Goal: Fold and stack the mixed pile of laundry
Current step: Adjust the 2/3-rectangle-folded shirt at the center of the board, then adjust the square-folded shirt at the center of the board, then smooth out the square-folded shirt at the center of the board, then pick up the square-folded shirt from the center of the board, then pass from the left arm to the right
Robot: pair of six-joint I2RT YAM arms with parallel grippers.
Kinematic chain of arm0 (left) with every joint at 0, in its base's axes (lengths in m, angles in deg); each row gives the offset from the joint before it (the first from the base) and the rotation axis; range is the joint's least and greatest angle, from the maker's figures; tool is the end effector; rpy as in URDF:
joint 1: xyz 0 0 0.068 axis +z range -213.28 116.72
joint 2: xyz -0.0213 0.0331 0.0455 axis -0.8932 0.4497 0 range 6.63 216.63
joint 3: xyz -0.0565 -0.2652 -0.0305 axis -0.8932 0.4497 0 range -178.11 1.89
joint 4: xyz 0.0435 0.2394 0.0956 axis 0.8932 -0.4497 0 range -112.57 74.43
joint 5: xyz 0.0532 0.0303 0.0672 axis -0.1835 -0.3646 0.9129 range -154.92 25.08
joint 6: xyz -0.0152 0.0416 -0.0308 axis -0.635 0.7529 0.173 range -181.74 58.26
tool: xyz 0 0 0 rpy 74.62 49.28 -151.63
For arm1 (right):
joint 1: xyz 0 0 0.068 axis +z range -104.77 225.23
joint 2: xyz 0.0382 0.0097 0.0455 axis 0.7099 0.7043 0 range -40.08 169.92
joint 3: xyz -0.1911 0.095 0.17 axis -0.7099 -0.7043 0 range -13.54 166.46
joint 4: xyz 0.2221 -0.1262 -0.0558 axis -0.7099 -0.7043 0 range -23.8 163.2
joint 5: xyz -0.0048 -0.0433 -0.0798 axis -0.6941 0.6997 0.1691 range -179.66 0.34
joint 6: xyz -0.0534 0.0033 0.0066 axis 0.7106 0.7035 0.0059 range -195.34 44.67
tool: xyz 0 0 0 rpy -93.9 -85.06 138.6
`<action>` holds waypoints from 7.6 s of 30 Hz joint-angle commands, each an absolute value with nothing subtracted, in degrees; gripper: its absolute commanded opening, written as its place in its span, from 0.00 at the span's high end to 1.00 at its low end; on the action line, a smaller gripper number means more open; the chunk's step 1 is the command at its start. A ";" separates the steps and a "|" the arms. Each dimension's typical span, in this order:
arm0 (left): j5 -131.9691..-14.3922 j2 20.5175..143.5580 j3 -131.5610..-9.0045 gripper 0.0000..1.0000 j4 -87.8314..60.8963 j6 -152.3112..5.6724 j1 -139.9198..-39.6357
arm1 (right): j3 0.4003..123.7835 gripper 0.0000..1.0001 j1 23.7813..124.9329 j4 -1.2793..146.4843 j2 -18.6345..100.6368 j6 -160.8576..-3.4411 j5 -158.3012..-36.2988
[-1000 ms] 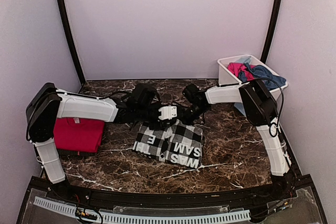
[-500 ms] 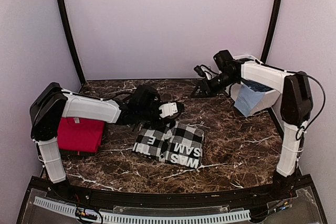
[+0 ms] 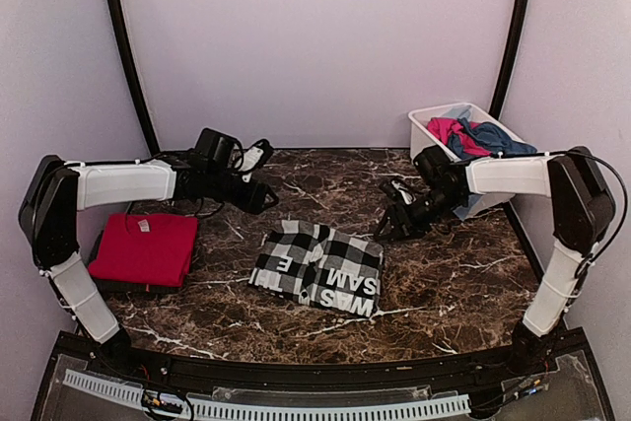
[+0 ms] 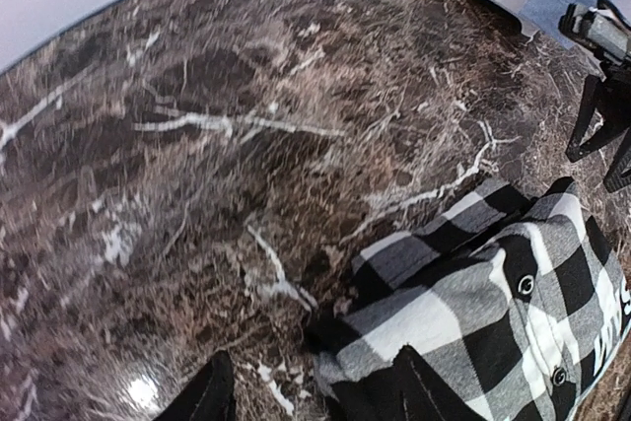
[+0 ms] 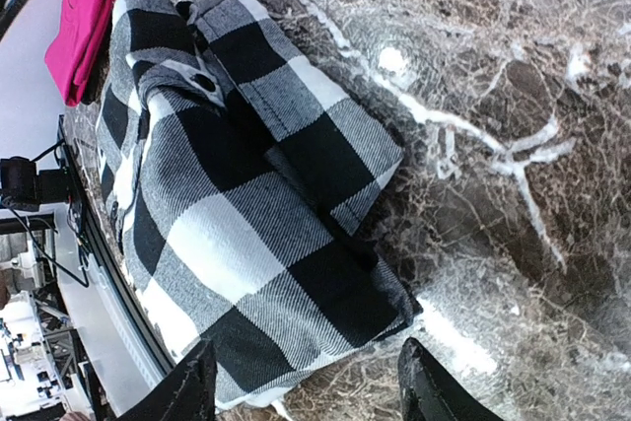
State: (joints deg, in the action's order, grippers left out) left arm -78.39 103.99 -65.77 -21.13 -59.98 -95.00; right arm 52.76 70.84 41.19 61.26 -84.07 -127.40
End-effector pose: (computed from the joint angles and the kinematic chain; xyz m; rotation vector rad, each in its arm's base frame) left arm 0.3232 -0.2095 0.2434 0.7682 2.0836 -0.5494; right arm 0.3033 0.1697 0.1868 -0.5952 2.7053 1.0681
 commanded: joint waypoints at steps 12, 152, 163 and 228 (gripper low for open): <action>-88.97 107.36 -62.13 0.48 -21.68 -73.67 -91.14 | 53.24 0.56 73.36 45.44 66.92 -81.29 -129.04; -103.32 117.51 -60.91 0.01 8.04 -102.13 -97.44 | 47.73 0.02 76.52 88.91 70.72 -115.61 -134.42; -96.89 115.46 -53.73 0.01 8.47 -98.77 -91.83 | 53.66 0.04 75.41 78.28 71.27 -107.42 -129.94; -57.27 120.13 -71.00 1.00 -1.87 -47.28 -129.64 | 25.34 0.17 79.77 87.42 51.52 -136.55 -118.30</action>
State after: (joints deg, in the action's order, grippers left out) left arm -56.17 124.19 -71.85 -4.52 -45.51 -129.87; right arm 25.92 78.33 80.16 49.92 -131.61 -118.08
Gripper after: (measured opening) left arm 0.012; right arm 0.832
